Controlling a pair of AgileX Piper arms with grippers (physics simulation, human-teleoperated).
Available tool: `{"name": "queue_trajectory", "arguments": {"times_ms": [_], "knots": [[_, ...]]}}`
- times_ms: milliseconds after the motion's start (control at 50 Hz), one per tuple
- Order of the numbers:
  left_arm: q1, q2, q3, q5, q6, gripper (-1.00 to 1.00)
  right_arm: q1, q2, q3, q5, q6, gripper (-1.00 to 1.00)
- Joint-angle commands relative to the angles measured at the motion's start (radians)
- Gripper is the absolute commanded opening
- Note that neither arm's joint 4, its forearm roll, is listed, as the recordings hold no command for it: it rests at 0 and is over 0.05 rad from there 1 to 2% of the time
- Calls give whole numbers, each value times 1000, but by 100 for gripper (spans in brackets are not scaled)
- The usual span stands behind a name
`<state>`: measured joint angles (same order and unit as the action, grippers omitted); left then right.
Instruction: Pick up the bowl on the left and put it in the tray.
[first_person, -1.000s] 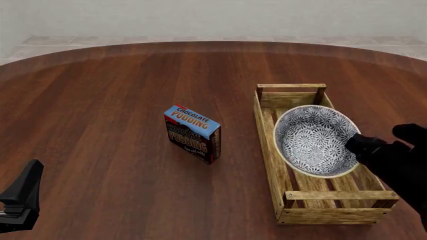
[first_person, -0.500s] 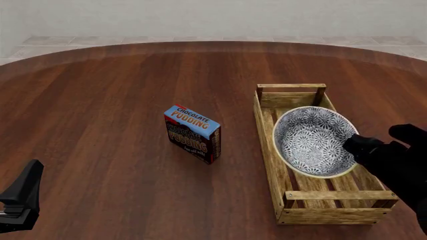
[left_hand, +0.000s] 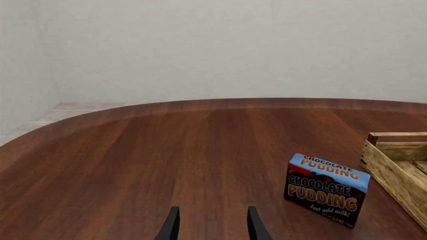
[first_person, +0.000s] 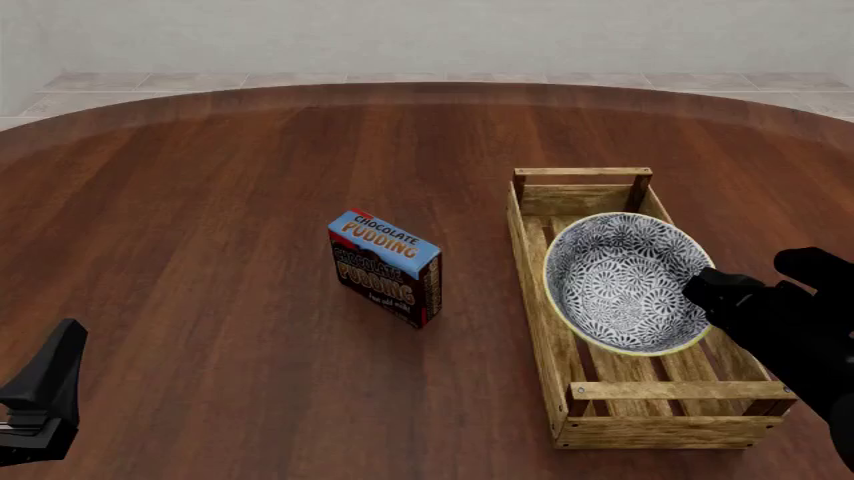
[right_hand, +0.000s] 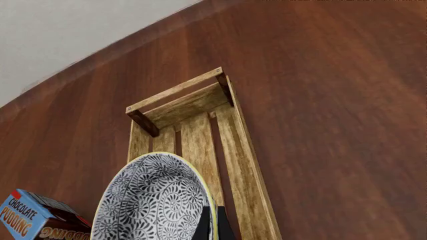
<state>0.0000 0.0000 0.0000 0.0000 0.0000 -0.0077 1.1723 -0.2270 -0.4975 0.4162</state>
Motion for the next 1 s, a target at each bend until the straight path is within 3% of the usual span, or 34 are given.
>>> {"name": "queue_trajectory", "arguments": {"times_ms": [20,1000], "knots": [[0,0,0,0,0,100,-3,0,-7,-5,1,-100],[0,0,0,0,0,100,14,60,-19,-49,4,-100]]}}
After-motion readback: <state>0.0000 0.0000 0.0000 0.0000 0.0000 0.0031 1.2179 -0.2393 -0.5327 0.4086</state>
